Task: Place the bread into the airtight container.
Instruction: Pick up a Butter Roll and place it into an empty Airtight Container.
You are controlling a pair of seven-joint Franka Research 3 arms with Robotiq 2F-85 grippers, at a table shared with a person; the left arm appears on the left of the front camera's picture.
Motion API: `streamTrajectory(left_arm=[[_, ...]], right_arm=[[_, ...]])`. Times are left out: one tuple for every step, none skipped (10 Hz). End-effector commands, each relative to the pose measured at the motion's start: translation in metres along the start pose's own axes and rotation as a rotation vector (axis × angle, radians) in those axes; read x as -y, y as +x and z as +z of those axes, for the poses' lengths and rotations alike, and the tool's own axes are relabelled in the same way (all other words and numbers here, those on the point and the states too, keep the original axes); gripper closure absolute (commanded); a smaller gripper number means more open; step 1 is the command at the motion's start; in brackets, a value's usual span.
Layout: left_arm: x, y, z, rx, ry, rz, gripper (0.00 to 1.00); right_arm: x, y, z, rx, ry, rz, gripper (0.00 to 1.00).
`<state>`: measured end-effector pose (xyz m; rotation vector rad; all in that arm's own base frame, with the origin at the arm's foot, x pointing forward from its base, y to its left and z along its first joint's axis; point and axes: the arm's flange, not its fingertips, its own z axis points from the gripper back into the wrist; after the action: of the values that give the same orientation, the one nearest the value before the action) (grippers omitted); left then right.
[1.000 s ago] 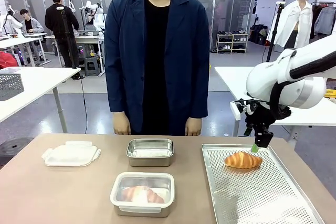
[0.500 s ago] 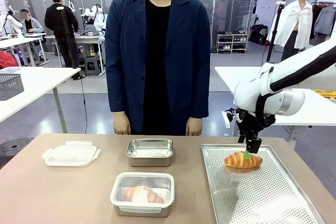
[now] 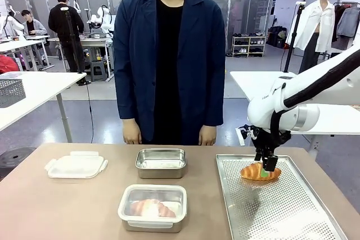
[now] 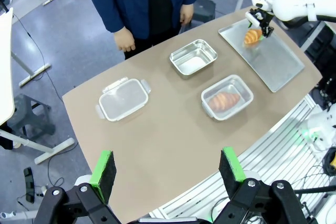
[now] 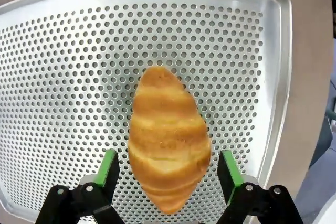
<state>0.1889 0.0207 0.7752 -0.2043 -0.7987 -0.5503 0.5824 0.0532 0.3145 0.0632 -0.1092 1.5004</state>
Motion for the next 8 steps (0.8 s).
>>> streamTrajectory(left_arm=[[0.000,0.002,0.000,0.004,-0.001,-0.003,0.00],[0.000,0.002,0.000,0.004,-0.001,-0.003,0.00],[0.000,0.002,0.000,0.004,-0.001,-0.003,0.00],[0.000,0.002,0.000,0.004,-0.001,-0.003,0.00],[0.000,0.002,0.000,0.004,-0.001,-0.003,0.00],[0.000,0.002,0.000,0.004,-0.001,-0.003,0.00],[0.000,0.002,0.000,0.004,-0.001,-0.003,0.00],[0.000,0.002,0.000,0.004,-0.001,-0.003,0.00]], right_arm=[[0.006,0.004,-0.012,-0.030,-0.007,-0.028,0.06],[0.007,0.003,-0.017,-0.032,-0.008,-0.039,0.06],[0.007,0.002,-0.020,-0.023,-0.002,-0.040,0.06],[0.007,0.003,-0.024,-0.031,0.006,-0.043,0.06],[0.006,0.003,-0.025,-0.037,0.002,-0.044,0.06],[0.005,0.003,-0.026,-0.045,0.002,-0.040,0.06],[0.004,0.004,-0.027,-0.042,-0.004,-0.036,0.11],[0.003,0.004,-0.026,-0.044,-0.007,-0.028,0.24]])
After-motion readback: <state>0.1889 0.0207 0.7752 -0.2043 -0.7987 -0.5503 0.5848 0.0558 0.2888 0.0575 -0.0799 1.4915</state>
